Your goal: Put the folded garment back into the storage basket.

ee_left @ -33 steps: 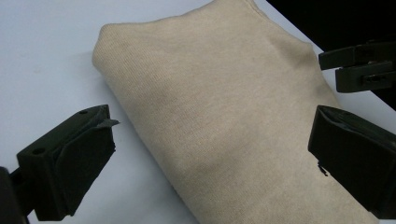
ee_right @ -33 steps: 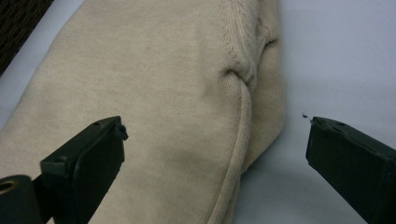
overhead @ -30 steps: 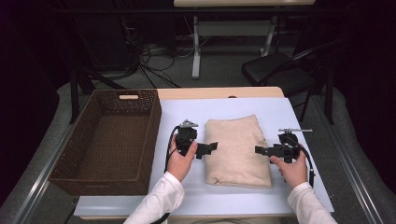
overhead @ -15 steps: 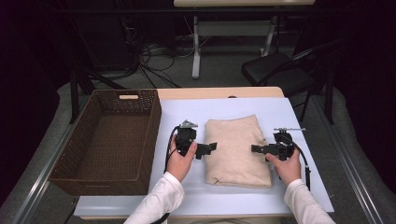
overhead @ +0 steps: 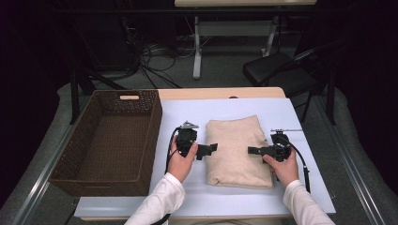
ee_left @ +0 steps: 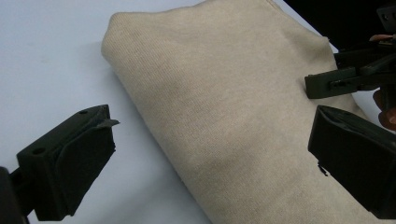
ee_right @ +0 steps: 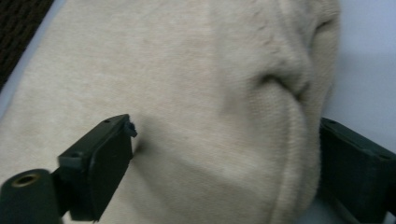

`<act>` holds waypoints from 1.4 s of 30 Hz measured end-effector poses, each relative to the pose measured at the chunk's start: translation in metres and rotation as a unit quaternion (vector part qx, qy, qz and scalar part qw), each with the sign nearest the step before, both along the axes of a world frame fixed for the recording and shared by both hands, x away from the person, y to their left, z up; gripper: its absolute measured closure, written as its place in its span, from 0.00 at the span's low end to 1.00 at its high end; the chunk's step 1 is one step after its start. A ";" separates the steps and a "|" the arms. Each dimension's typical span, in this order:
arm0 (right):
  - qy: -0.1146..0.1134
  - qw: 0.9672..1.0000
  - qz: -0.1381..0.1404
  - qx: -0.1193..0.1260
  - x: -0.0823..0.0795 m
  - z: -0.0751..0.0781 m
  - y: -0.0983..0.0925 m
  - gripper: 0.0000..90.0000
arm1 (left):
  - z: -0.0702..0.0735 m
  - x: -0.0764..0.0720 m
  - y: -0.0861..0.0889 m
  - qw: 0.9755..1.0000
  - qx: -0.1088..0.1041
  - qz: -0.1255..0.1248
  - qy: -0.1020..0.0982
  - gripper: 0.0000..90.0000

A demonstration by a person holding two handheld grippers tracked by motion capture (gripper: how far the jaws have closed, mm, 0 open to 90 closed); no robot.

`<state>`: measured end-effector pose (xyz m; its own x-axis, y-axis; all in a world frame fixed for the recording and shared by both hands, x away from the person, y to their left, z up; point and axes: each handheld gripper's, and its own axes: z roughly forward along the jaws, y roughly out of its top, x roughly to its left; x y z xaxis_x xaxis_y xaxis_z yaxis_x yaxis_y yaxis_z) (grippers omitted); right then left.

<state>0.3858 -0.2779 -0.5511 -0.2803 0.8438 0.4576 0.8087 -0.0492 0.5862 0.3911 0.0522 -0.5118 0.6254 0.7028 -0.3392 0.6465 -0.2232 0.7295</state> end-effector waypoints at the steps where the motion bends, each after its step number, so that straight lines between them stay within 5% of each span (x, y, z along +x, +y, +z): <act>1: 0.001 1.000 0.004 0.004 0.000 0.000 0.001 0.14 | 0.000 0.000 0.000 1.000 -0.001 0.001 -0.001 0.00; 20: 0.000 1.000 0.019 -0.007 -0.002 0.000 0.010 0.22 | -0.005 0.001 -0.003 1.000 0.003 -0.002 0.007 0.00; 23: 0.003 1.000 0.009 -0.014 -0.002 0.001 0.009 0.31 | -0.006 0.001 -0.003 1.000 0.003 -0.002 0.009 0.00; 33: 0.009 1.000 0.012 0.017 -0.003 -0.004 0.007 0.56 | -0.008 0.002 -0.004 1.000 0.003 0.001 0.012 0.00; 42: 0.015 0.999 0.007 0.031 -0.004 -0.005 0.007 0.62 | -0.011 0.002 -0.005 1.000 0.004 0.002 0.014 0.00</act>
